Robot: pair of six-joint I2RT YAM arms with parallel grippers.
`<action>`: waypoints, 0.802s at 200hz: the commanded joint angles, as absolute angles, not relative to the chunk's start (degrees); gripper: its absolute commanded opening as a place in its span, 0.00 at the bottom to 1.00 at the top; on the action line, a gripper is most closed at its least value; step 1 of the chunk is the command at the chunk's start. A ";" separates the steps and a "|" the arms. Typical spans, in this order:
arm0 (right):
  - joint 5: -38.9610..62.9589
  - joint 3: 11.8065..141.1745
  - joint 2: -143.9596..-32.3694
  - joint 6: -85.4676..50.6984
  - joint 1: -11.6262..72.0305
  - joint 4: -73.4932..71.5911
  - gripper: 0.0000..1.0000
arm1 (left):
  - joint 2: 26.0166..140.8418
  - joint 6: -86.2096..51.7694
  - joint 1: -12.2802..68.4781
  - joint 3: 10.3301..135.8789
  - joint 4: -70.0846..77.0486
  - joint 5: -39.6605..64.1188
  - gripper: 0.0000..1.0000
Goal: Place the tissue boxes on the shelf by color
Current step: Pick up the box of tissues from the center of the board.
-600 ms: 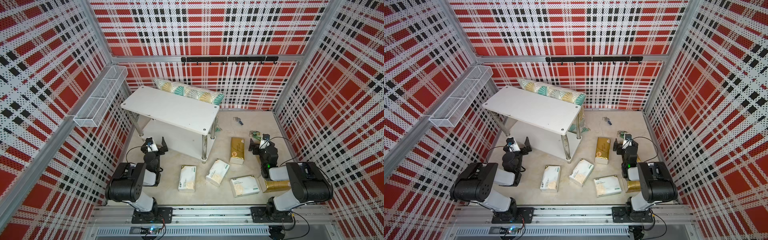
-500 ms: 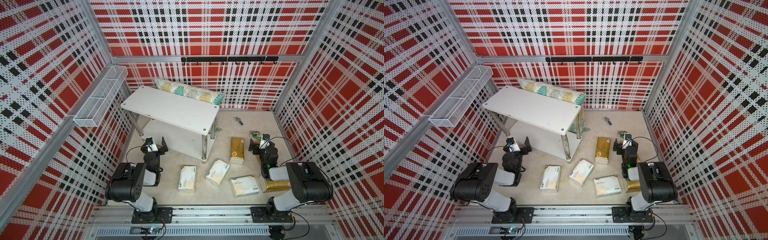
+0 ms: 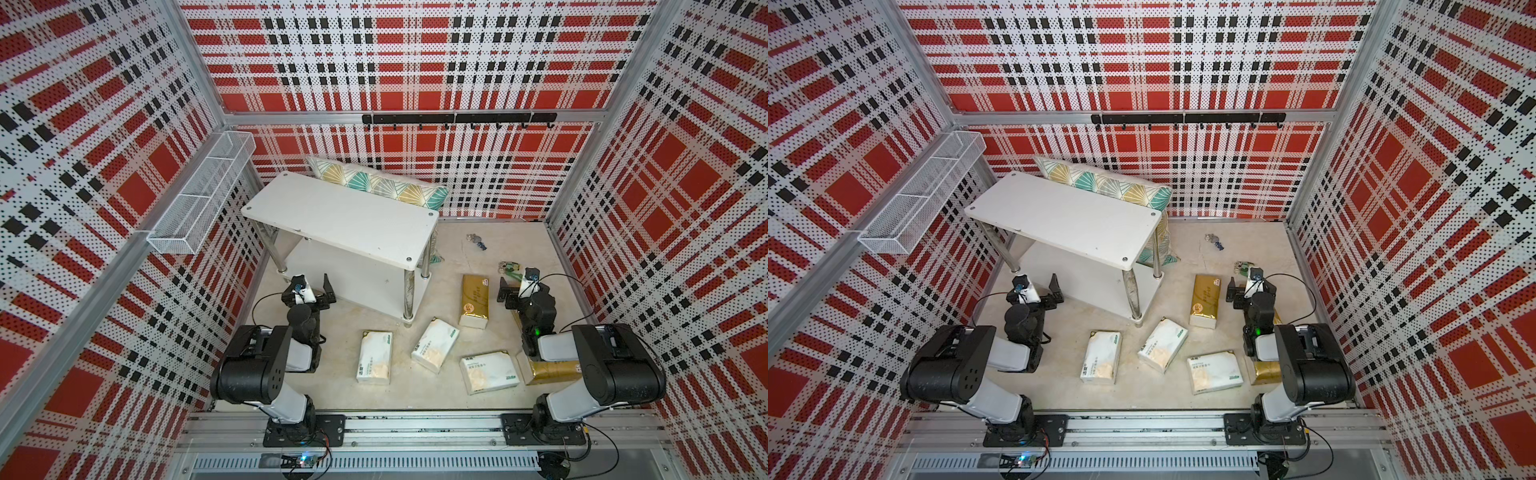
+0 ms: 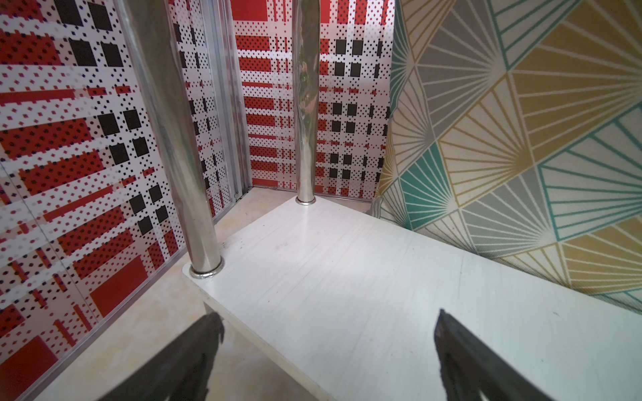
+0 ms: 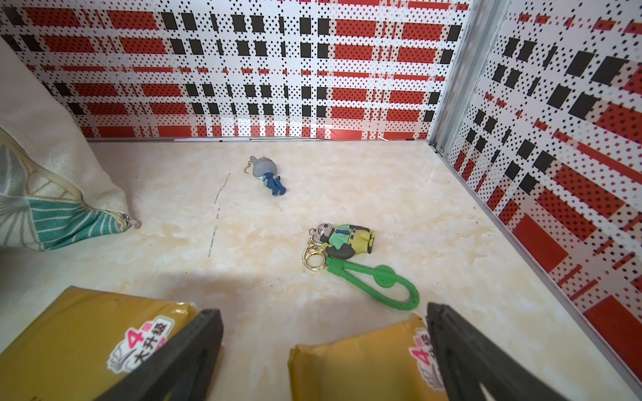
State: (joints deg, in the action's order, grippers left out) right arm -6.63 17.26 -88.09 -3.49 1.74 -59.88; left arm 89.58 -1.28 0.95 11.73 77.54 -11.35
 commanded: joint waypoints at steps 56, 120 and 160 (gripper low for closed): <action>-4.37 18.87 -88.04 -2.99 1.58 -58.33 1.00 | 89.60 -2.22 0.00 12.79 77.11 -9.51 0.99; -6.56 26.42 -78.91 -4.26 3.48 -36.44 1.00 | 79.78 -0.50 2.59 12.78 69.56 -14.11 0.99; -13.90 31.20 -76.66 -6.19 8.94 -22.84 1.00 | 74.05 -1.10 2.57 16.58 60.68 -13.78 0.99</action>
State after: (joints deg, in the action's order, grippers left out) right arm -9.06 28.88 -78.37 -4.49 6.46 -34.96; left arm 77.25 -0.91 3.09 14.09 67.18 -13.06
